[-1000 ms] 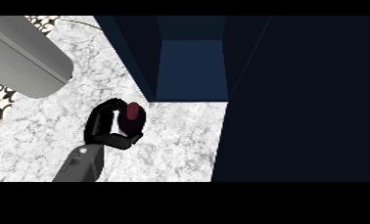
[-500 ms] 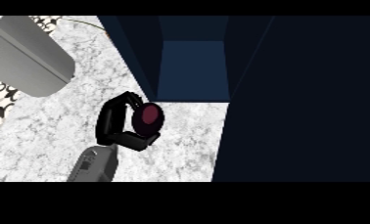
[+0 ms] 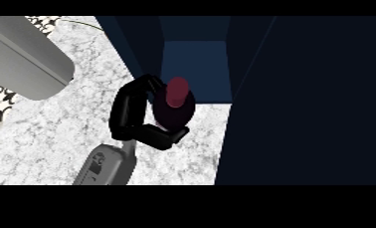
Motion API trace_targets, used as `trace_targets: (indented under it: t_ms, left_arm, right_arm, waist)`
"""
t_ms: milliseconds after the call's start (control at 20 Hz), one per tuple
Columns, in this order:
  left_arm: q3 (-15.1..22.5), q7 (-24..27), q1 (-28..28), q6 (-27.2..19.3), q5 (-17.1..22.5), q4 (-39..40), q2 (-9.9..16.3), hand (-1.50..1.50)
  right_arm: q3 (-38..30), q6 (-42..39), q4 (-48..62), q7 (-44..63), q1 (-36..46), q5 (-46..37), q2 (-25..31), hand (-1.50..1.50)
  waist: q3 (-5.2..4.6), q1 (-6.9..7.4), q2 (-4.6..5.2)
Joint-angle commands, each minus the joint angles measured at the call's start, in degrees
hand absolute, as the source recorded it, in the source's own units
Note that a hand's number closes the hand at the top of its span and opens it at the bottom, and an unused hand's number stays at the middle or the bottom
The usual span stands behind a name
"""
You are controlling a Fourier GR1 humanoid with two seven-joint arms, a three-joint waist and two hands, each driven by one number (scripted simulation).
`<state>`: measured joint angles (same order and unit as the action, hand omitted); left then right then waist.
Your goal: Pick up the wine, place it into the cabinet and close the cabinet
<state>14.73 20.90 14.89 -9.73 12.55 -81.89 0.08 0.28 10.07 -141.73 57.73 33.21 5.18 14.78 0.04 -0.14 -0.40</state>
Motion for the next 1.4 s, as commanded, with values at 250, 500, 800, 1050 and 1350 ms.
trace_targets:
  t_ms: [250, 500, 800, 1050, 1350]
  left_arm:
    - [4.6, -18.1, 11.2, -15.0, -0.9, -7.1, -0.1, 1.5]
    - [3.2, -21.0, 19.7, -19.1, 1.1, -1.6, -0.1, 1.5]
    - [1.7, -15.8, 23.6, -20.5, 1.7, 6.5, -0.1, 1.5]
    - [1.5, -13.8, 25.5, -19.1, -3.5, 10.9, 1.1, 1.5]
    - [3.0, -6.7, 26.7, -20.8, -1.7, 19.5, -0.1, 1.5]
  right_arm:
    - [3.1, 0.3, -5.9, 3.5, -3.1, 1.6, -1.3, -1.5]
    - [-3.7, -0.4, -3.0, 2.1, 0.0, 6.0, 0.3, -1.5]
    - [-5.2, -1.7, -7.0, 3.0, -1.9, 8.3, 0.8, -1.5]
    - [-6.4, -1.9, -5.0, 5.3, 1.5, 9.5, 2.0, -1.5]
    - [-4.4, -2.2, -3.4, 1.8, -0.8, 8.4, -0.1, -1.5]
  waist:
    - [-0.03, -0.43, 0.21]
    - [-0.03, -0.56, 0.34]
    - [-0.02, -1.03, 0.37]
    - [-0.02, -0.87, 0.31]
    - [-0.04, -0.95, 0.47]
